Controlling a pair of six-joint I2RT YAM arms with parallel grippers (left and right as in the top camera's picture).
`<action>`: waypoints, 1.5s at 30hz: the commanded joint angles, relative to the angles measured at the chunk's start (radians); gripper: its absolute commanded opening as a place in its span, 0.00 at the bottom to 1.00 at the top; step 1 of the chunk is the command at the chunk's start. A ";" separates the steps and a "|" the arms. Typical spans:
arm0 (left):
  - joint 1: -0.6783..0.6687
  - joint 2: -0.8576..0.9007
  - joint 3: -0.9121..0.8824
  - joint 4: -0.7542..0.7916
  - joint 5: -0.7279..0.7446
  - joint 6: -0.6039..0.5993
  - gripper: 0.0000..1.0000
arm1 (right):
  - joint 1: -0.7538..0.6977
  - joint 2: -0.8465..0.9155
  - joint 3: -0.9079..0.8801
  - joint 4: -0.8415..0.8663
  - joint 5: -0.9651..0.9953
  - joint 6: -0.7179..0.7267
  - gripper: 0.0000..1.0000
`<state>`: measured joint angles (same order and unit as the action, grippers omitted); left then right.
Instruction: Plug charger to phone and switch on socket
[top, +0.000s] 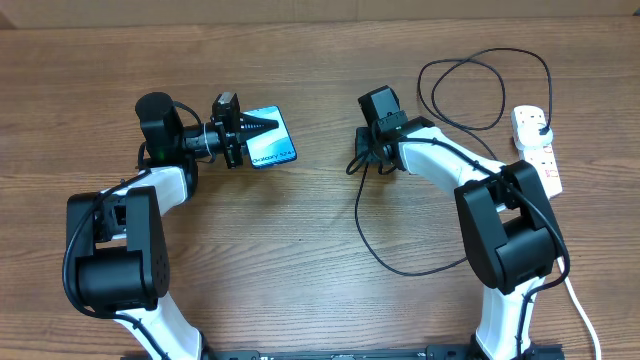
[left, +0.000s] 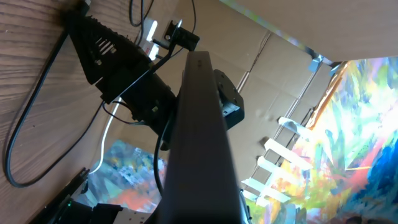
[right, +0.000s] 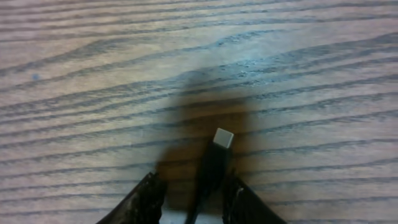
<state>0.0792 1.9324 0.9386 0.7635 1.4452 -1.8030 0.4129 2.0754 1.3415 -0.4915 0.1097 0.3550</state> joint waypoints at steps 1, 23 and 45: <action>-0.001 0.010 0.030 0.008 0.026 0.020 0.04 | 0.018 0.093 -0.055 -0.069 0.006 -0.008 0.34; -0.001 0.010 0.030 0.008 0.026 0.020 0.04 | 0.026 0.095 -0.055 -0.135 0.029 0.012 0.14; -0.002 0.010 0.030 0.005 -0.026 0.050 0.04 | -0.142 -0.017 -0.005 -0.179 -0.291 0.111 0.03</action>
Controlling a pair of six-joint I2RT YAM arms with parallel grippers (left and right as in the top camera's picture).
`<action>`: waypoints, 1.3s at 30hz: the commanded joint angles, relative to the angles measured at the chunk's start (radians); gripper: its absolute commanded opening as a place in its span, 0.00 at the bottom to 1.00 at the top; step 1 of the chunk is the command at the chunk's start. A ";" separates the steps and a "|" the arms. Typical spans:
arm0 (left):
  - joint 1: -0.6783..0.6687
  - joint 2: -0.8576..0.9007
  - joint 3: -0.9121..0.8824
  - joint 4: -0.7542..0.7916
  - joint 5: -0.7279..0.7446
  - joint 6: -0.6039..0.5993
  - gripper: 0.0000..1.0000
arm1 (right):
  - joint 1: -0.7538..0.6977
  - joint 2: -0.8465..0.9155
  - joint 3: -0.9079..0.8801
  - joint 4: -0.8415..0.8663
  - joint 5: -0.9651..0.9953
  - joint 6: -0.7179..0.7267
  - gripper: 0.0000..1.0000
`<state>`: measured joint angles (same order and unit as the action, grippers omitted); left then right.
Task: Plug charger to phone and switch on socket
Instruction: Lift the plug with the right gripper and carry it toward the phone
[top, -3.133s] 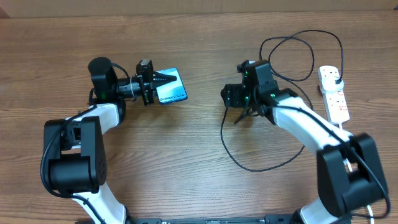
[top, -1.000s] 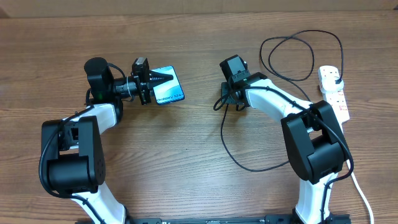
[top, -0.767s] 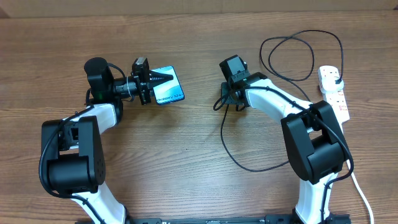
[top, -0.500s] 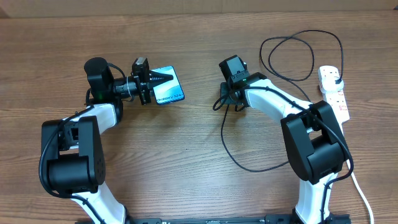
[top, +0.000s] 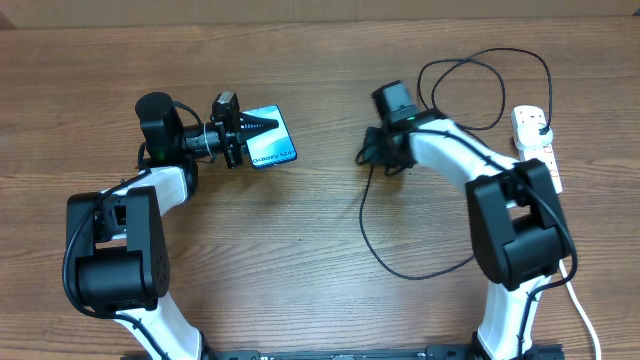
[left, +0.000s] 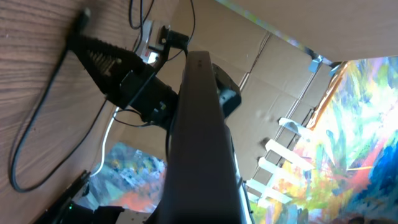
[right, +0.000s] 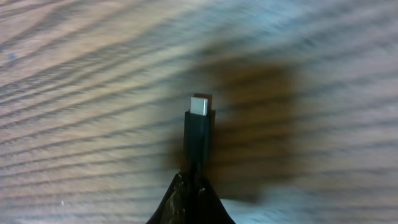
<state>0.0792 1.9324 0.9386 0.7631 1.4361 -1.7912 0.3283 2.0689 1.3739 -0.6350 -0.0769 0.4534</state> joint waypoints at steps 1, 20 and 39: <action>-0.003 0.010 0.030 -0.001 -0.027 0.042 0.04 | -0.071 -0.029 -0.037 -0.046 -0.111 0.000 0.04; -0.099 0.053 0.153 -0.239 -0.205 0.229 0.04 | -0.101 -0.365 -0.037 -0.293 -0.314 -0.386 0.04; -0.218 0.418 0.602 -0.237 -0.156 0.241 0.04 | -0.057 -0.438 -0.046 -0.442 -0.507 -0.435 0.04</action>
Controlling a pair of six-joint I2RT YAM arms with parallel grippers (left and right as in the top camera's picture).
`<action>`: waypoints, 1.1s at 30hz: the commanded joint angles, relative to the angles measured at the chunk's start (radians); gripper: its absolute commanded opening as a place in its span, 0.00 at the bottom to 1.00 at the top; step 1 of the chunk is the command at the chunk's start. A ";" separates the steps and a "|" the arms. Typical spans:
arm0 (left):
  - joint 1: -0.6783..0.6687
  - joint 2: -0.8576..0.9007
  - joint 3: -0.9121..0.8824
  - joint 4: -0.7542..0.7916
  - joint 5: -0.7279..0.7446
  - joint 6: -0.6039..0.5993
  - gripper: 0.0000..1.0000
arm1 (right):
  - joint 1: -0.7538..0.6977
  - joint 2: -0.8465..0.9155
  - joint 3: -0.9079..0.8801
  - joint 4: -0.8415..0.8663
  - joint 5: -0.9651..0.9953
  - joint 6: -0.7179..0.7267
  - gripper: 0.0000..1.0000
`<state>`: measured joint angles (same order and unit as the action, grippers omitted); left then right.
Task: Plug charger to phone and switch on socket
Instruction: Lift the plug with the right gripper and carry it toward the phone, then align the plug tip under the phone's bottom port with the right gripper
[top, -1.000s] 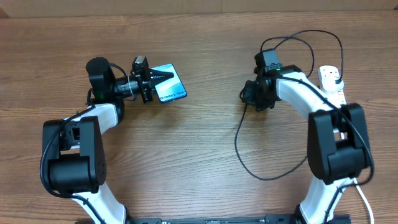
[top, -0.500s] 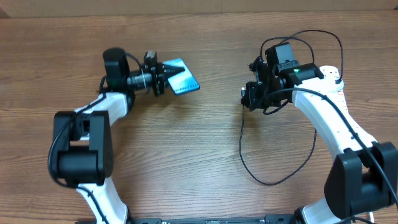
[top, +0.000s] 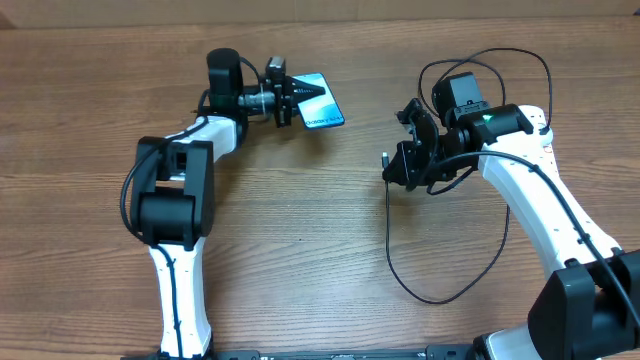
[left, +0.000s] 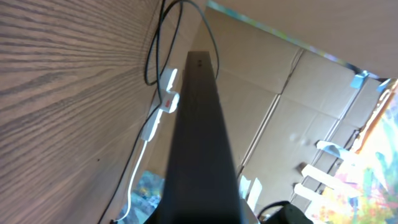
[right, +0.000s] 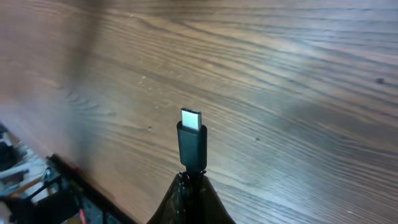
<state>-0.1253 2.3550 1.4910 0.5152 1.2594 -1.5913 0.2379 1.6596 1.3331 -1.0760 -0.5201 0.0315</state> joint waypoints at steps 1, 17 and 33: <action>-0.015 -0.005 0.050 0.011 0.020 0.053 0.04 | 0.048 -0.029 -0.005 0.000 -0.081 -0.013 0.04; -0.016 -0.005 0.050 0.012 0.123 0.095 0.04 | 0.182 0.003 -0.013 0.165 -0.155 0.154 0.03; -0.021 -0.005 0.050 0.014 0.156 0.127 0.04 | 0.180 0.107 -0.013 0.336 -0.224 0.295 0.04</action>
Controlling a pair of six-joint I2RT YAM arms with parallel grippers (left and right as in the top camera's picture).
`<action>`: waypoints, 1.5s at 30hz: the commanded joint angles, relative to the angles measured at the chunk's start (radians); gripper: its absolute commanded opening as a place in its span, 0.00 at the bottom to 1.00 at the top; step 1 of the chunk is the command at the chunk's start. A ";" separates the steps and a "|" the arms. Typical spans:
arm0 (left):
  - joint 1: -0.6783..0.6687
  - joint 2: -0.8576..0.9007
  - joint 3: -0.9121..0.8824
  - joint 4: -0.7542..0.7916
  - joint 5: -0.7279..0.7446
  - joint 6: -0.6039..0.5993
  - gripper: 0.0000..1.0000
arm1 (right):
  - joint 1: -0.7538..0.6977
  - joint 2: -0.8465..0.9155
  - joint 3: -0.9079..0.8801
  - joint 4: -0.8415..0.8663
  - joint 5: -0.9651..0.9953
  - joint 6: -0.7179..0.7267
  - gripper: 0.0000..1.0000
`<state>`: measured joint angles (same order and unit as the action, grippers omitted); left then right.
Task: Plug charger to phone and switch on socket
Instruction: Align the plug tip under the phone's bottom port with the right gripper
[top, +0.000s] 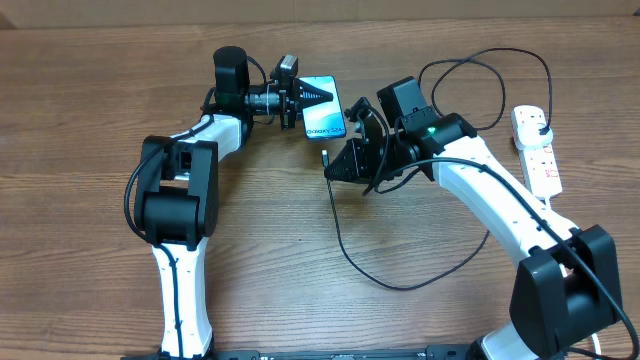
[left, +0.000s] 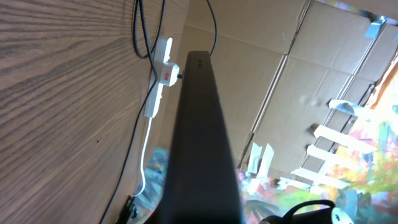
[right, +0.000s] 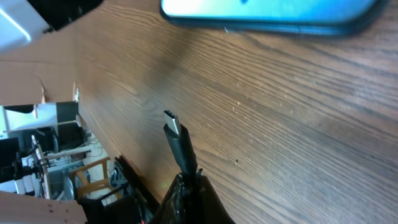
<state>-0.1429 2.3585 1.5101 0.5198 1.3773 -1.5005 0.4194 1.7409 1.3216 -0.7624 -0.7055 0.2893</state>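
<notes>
The phone (top: 322, 118), blue-backed, is held on edge at the table's far middle by my left gripper (top: 300, 100), shut on it; in the left wrist view it is a dark slab (left: 200, 137) filling the centre. My right gripper (top: 345, 165) is shut on the black charger cable just behind its plug (top: 325, 157), which sits below the phone's near end. In the right wrist view the plug (right: 176, 135) sticks up from the closed fingers (right: 186, 196), with the phone (right: 273, 14) across the top. The white socket strip (top: 537, 150) lies at the right edge.
The black cable (top: 400, 270) loops from the plug across the table's middle and curls at the far right near the strip. The strip's white lead (top: 590, 325) runs off the near right. Cardboard walls stand behind the table.
My right gripper has carried the plug left, from right of centre to just under the phone's near end. The left gripper has shifted the phone slightly right and nearer.
The left gripper held the phone at the left while my right gripper stood open around the plug on the table. It then shut on the cable. Later the phone was at the far middle and the plug lifted; now the plug is beside the phone.
</notes>
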 joint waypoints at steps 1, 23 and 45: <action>-0.003 -0.008 0.031 0.009 0.039 0.039 0.04 | -0.003 0.034 -0.001 0.029 -0.045 0.048 0.04; 0.030 -0.008 0.031 0.035 0.011 0.065 0.04 | 0.023 0.046 0.000 0.035 0.185 -0.095 0.51; 0.098 -0.008 0.031 0.034 -0.020 0.065 0.04 | 0.208 0.258 0.000 0.233 0.755 -0.212 0.50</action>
<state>-0.0391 2.3585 1.5120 0.5461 1.3228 -1.4555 0.6273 1.9732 1.3201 -0.5610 0.0235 0.0830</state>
